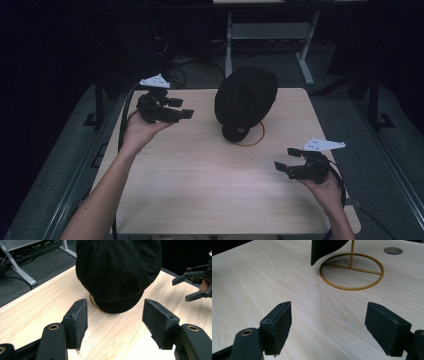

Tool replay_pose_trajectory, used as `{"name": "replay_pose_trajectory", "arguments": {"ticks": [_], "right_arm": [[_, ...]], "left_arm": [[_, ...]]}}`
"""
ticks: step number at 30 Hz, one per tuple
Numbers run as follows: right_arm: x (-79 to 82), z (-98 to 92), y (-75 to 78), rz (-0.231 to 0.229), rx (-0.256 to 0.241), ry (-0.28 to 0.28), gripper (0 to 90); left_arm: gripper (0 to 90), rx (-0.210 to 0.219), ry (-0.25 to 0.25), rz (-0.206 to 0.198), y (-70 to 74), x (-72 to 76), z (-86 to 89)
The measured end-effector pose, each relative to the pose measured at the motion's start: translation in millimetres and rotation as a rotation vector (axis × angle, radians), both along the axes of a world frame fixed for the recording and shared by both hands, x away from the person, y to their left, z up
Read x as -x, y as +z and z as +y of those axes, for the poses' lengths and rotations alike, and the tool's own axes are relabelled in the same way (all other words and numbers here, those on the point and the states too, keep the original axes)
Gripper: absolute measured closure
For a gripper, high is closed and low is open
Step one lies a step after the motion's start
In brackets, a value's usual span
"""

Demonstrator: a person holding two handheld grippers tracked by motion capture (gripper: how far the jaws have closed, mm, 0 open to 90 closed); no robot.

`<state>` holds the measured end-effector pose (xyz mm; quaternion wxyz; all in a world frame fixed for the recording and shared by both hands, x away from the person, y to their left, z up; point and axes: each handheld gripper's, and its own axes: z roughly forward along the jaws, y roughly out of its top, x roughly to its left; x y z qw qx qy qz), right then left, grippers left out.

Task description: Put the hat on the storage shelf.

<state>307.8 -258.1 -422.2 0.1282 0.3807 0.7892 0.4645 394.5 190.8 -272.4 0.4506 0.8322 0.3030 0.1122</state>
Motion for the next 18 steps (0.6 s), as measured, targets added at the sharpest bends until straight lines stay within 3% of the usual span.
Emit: {"name": "replay_pose_trajectory", "arguments": {"ticks": [18], "right_arm": [[-0.1, 2.0, -1.8, 0.005, 0.025, -0.004, 21.4]], "left_arm": [[34.1, -0.003, 0.028, 0.005, -23.2, 14.2, 21.1]]}}
